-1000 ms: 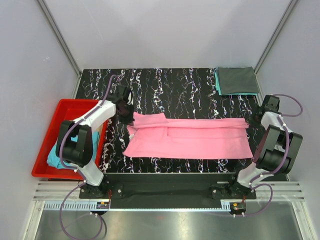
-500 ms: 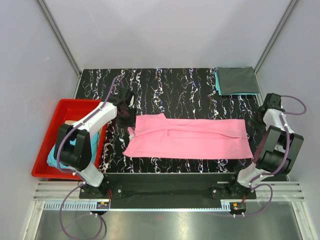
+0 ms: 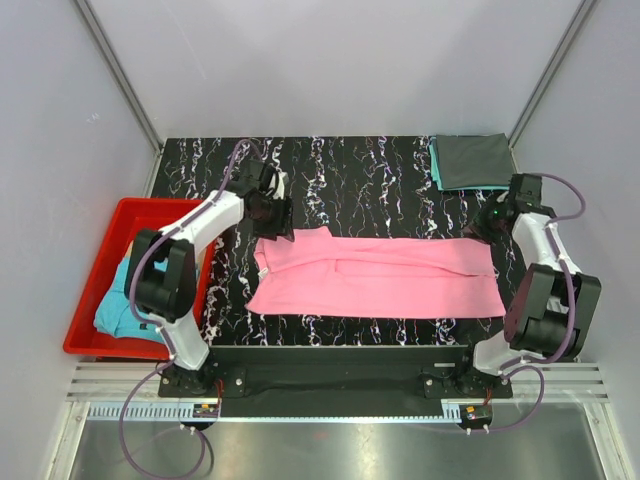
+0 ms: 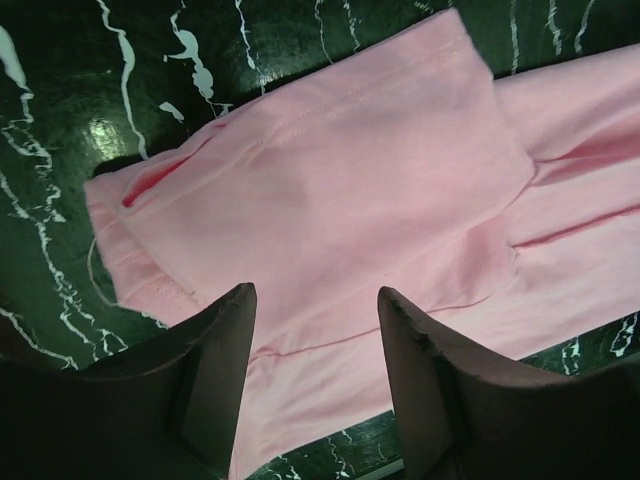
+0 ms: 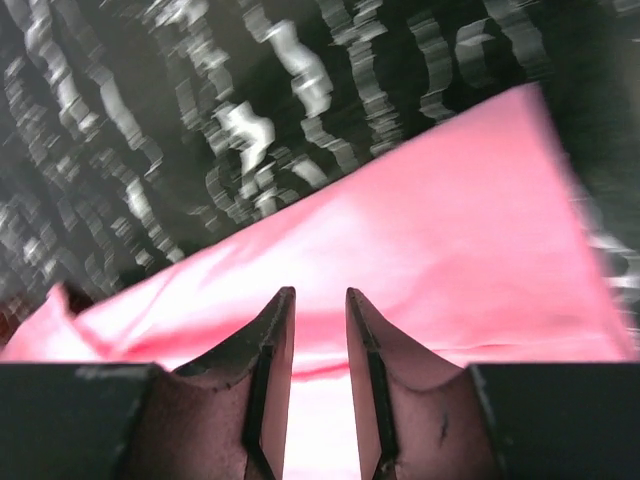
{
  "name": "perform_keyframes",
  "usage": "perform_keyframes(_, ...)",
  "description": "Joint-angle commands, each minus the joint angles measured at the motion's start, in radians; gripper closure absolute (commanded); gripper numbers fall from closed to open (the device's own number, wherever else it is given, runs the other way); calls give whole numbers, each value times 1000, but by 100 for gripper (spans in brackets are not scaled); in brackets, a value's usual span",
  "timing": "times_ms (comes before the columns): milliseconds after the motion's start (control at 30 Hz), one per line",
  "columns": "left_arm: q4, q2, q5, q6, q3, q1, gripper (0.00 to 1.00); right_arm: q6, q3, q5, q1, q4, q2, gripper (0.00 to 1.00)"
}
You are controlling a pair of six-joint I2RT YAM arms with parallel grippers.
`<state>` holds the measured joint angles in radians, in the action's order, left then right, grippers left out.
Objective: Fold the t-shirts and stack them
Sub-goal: Fold the tshirt
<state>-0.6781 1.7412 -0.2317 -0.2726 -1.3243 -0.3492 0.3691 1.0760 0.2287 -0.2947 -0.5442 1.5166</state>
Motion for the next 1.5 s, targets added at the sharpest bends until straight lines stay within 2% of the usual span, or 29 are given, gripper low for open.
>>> perform_keyframes(0,14,40,-57,61,-75,6,43,6,-14,197,105,48,-12,66)
perform_keyframes(67,-32,44,-9,70,-93,9,43,-38,19,300,191,73,26,66)
perform_keyframes(100,-37,38,41,56,-87,12,44,-65,44,294,288,64,72,64)
perform_keyframes(167,-6,3,32,29,-23,48,44,-93,116,288,395,56,121,58)
perform_keyframes(200,12,-11,-6,-2,3,82,43,-96,133,290,466,70,164,51)
perform_keyframes(300,64,-46,-52,-37,98,121,42,-99,203,302,557,127,264,49)
perform_keyframes(433,109,-39,-81,-59,132,139,41,-117,367,371,676,145,416,48)
perform_keyframes(533,135,-14,-116,-76,137,139,41,-194,476,365,748,110,542,44)
perform_keyframes(667,149,0,-121,-68,131,141,41,-214,565,340,781,66,617,44)
perform_keyframes(967,129,37,-101,-42,109,145,43,-251,601,357,809,46,679,44)
perform_keyframes(1167,133,38,-90,-40,112,145,43,-251,595,327,821,49,675,44)
perform_keyframes(1467,153,46,-97,-43,122,144,49,-242,584,245,822,21,616,45)
